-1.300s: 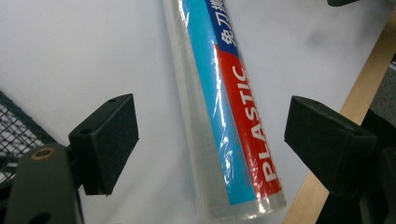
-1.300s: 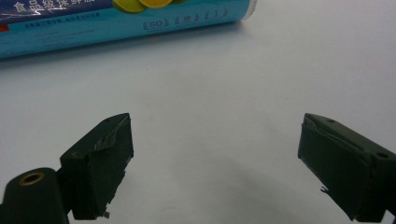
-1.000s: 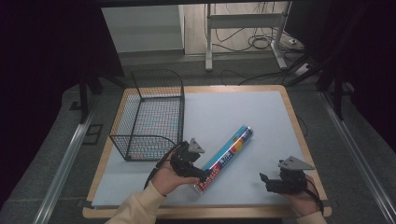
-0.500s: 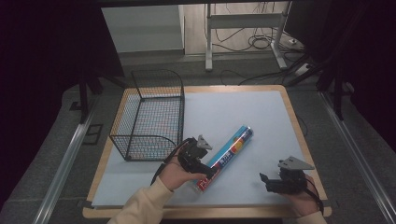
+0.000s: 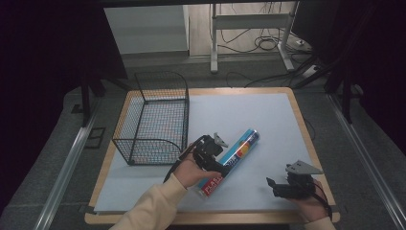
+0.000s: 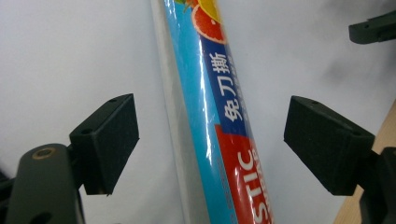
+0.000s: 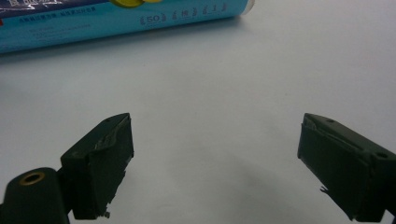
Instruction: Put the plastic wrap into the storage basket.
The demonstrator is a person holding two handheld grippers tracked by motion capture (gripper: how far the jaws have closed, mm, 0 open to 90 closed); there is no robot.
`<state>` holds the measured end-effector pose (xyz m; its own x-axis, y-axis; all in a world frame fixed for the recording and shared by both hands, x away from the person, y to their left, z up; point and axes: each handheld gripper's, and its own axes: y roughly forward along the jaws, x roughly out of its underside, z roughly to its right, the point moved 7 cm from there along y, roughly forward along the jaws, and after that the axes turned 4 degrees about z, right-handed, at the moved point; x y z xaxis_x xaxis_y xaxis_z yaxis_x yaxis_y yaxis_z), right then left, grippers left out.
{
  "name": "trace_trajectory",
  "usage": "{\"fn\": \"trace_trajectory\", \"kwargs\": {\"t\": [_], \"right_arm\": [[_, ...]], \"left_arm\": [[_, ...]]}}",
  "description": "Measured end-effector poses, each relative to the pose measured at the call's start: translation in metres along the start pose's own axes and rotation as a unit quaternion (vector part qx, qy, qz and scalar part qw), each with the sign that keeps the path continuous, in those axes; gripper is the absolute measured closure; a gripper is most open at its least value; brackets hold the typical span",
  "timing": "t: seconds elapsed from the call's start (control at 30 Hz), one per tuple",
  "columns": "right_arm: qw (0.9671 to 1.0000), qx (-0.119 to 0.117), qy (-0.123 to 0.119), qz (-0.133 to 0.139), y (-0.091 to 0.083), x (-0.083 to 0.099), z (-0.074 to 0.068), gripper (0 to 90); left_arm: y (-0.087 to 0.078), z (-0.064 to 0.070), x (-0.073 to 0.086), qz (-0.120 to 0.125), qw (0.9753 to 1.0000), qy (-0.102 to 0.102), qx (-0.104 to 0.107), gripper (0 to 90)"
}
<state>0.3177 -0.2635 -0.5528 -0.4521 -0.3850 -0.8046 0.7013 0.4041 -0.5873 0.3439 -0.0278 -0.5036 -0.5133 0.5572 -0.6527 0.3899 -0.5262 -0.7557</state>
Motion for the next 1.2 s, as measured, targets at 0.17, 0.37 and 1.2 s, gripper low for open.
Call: {"fn": "trace_trajectory", "kwargs": {"t": [0.17,0.37,1.2], "right_arm": [[1.0000,-0.001,0.000,-0.001,0.000,0.000,-0.001,10.6],[1.0000,0.001,-0.002,0.004,0.000,-0.001,0.001,10.7],[0.9999,0.003,-0.012,-0.002,0.002,0.001,0.000,10.7]], "left_arm": [[0.005,0.002,-0.010,-0.001,0.9999,0.013,0.009,17.2],[0.015,0.002,-0.024,-0.013,0.9997,0.022,-0.003,16.7],[0.081,-0.003,-0.019,-0.102,0.9945,-0.004,-0.020,18.4]]}}
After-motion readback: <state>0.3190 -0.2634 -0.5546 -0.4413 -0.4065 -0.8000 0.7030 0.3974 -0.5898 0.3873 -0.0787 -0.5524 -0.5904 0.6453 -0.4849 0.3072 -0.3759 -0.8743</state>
